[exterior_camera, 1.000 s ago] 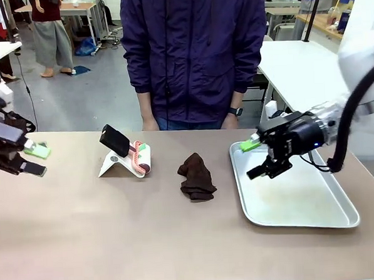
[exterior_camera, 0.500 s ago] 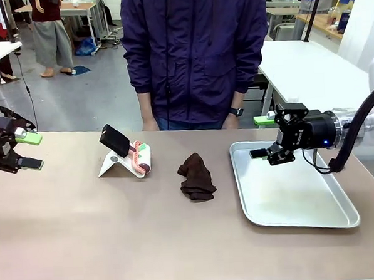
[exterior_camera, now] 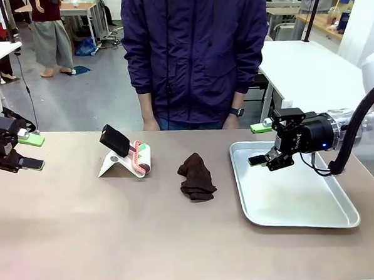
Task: Clean the surface of the table.
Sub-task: Return the Lint Roller and towel to their original positions.
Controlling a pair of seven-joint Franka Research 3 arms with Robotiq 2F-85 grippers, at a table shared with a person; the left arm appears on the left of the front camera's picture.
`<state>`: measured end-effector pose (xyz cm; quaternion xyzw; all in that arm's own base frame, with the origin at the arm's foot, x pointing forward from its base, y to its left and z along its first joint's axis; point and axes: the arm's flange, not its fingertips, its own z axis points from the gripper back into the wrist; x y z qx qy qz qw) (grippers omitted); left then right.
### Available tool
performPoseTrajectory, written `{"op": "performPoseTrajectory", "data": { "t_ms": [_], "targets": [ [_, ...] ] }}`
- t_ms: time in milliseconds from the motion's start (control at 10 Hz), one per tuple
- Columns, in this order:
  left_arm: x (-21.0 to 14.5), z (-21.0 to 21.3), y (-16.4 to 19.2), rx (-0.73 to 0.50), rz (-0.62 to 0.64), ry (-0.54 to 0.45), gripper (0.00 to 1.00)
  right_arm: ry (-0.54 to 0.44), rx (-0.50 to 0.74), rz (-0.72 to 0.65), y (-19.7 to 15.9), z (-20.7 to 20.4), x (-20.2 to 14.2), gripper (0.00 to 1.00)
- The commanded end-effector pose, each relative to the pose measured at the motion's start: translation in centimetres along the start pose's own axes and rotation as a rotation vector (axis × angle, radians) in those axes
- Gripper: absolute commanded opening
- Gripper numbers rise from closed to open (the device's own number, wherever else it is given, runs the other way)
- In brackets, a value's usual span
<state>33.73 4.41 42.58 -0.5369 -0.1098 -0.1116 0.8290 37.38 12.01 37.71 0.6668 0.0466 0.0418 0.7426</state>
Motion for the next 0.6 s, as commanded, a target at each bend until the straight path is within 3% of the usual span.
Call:
{"op": "performPoseTrajectory", "data": {
  "t_ms": [0, 500],
  "targets": [
    [-0.19, 0.25, 0.01, 0.005, -0.021, 0.004, 1.00, 0.011, 0.001, 0.000, 0.59, 0.41, 0.17, 1.00],
    [-0.19, 0.25, 0.01, 0.005, -0.021, 0.004, 1.00, 0.011, 0.001, 0.000, 0.59, 0.41, 0.17, 1.00]
  ]
}}
